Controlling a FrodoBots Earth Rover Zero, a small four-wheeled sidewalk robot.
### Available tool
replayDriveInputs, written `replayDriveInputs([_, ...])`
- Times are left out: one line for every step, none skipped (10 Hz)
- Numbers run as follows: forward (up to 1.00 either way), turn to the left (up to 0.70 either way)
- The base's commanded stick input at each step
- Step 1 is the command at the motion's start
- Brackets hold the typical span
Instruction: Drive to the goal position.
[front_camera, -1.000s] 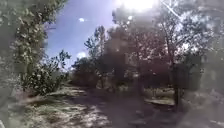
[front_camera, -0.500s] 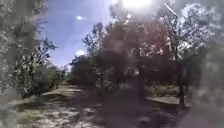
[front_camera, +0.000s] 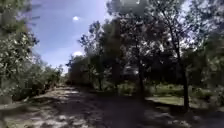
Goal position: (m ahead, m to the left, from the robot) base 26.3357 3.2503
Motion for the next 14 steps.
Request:
replayDriveInputs([0.7, 0.0])
replayDriveInputs([0.7, 0.0])
replayDriveInputs([0.7, 0.18])
replayDriveInputs([0.7, 0.35])
replayDriveInputs([0.7, 0.35])
replayDriveInputs([0.7, 0.35])
replayDriveInputs([0.7, 0.35])
replayDriveInputs([0.7, 0.35])
replayDriveInputs([0.7, 0.35])
replayDriveInputs([0.7, 0.04])
replayDriveInputs([0.7, 0.0])
replayDriveInputs([0.7, 0.0])
replayDriveInputs([0.7, 0.0])
replayDriveInputs([0.7, 0.0])
